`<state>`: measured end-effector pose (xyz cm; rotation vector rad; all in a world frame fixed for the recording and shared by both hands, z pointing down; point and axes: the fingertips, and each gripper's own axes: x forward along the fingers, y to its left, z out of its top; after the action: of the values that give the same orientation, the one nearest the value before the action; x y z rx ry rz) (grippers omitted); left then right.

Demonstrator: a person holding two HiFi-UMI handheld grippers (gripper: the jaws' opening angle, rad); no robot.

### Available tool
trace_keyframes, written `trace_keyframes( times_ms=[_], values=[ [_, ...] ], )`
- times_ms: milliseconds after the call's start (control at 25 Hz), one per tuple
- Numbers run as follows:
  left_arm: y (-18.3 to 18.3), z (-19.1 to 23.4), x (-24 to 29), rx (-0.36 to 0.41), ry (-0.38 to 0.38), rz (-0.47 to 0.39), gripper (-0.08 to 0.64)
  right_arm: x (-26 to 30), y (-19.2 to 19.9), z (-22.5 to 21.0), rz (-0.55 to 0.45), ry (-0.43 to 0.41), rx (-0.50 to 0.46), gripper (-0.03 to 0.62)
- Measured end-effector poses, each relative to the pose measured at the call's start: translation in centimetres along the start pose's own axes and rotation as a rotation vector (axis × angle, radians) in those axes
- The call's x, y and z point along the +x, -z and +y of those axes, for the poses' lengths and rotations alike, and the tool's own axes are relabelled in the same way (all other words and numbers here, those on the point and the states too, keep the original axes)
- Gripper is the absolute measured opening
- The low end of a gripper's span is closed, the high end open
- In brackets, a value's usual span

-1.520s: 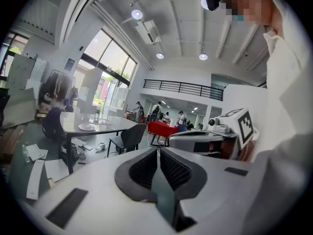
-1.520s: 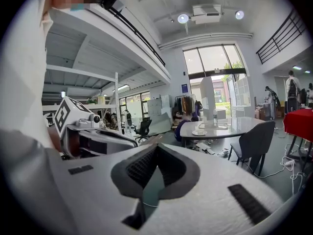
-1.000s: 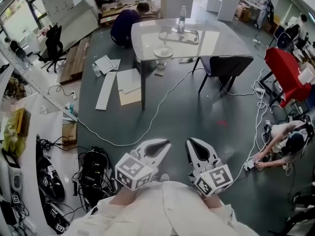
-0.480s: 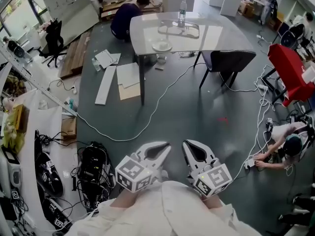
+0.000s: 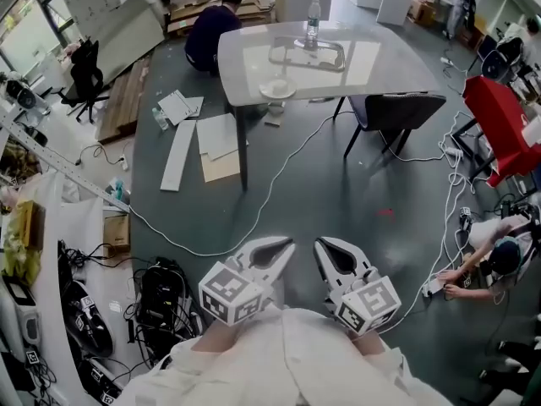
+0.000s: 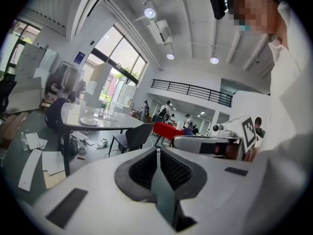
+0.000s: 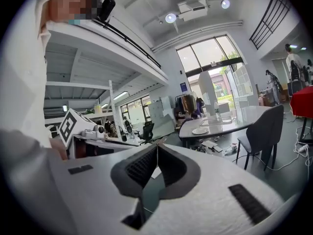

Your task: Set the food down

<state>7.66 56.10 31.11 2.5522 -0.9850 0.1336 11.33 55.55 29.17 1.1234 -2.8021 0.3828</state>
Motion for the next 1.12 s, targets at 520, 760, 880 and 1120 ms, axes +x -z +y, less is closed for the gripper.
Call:
trace_keyframes(
  times_ms=[520, 760, 880, 1120],
  values=[
    [-6.9, 12.8, 6.6, 0.026, 0.118, 0.067, 0.031, 14.2, -6.2, -7.0, -0.013, 0.035, -0.063, 0.003],
    [-9.5, 17.8, 8.5, 0.056, 0.145, 0.075, 0.031, 19.2, -7.8, -9.7, -0.025, 0.078, -0.053, 0.003],
    [-9.2, 19.8, 9.0, 0.034, 0.147, 0.093, 0.031, 21.0, -7.4, -10.1, -0.010, 0.078, -0.041, 0.003],
    [-8.4, 22.5, 10.1, -0.022, 0.153, 0.128, 0.031, 23.1, -6.3, -11.8, 0.043, 0.089, -0.007, 0.003]
  ],
)
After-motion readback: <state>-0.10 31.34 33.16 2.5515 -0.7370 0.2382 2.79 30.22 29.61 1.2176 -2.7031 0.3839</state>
